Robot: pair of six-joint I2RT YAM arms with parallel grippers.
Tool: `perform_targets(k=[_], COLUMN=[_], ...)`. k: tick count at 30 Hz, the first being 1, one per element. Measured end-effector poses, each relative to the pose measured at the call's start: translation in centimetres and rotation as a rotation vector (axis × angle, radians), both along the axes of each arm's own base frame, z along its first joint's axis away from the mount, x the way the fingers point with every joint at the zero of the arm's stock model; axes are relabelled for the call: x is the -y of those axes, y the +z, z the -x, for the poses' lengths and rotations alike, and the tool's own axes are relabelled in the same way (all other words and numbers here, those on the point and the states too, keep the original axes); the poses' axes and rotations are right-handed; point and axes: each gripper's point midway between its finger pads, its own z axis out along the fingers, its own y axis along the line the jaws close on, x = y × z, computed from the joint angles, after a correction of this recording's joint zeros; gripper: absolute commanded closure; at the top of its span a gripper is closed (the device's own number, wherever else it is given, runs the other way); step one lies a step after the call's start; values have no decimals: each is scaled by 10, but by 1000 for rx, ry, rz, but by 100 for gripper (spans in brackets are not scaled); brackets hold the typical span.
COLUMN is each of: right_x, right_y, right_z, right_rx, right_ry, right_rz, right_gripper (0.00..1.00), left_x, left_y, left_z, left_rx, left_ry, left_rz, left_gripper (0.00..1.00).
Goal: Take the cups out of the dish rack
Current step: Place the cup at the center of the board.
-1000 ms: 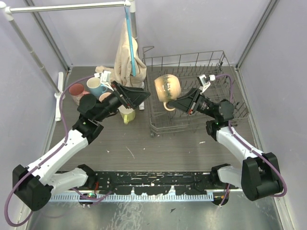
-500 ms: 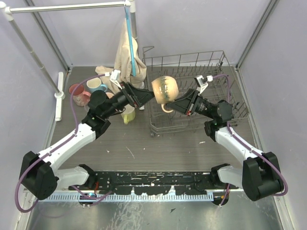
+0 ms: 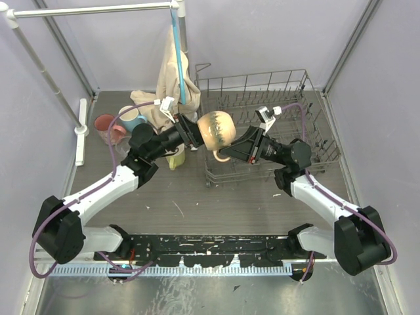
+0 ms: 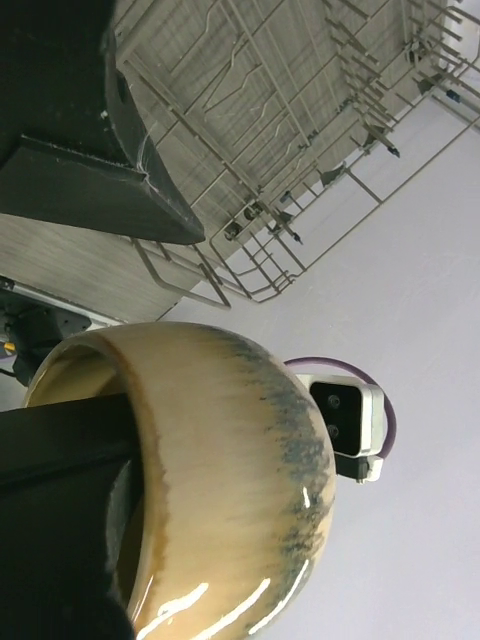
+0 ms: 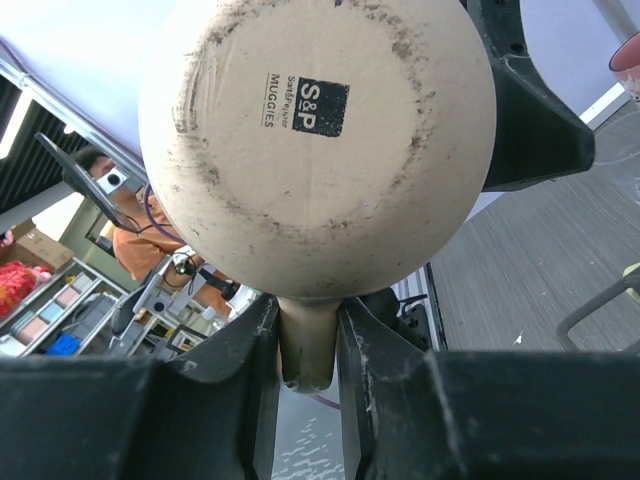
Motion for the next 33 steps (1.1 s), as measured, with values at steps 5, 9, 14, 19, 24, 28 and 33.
perform_targets(k=[5,9,14,19,24,28,33], right_x=[-3,-4,-6,-6,-8,-10,-11], right_y=[-1,-5,-6,-8,-11,-10,-10], right_z=[0,-3,-2,-2,0,3,6], right_rx=[-4,-15,-15,-15,-18,-14,-7], right_ry=[2,0,2,-3,3,12,19], right_rz=[0,3,2,3,6,4,3], right_gripper=[99,99,99,99,95,88,61], left_x=[2,2,3,1,-3,-8,-12], left_y=[-2,-2,-7,-8,-10,-9,-7], left_z=[1,2,-1,-1,2,6,10], left_rx=[0,-2,-8,-17,-30,-34,-32], left_ry=[-12,-13,-3,6,27,41,52], left_rz=[-2,-3,-18,-27,-53,-69,-83], left_gripper=[63,84,100,100,100,100,100])
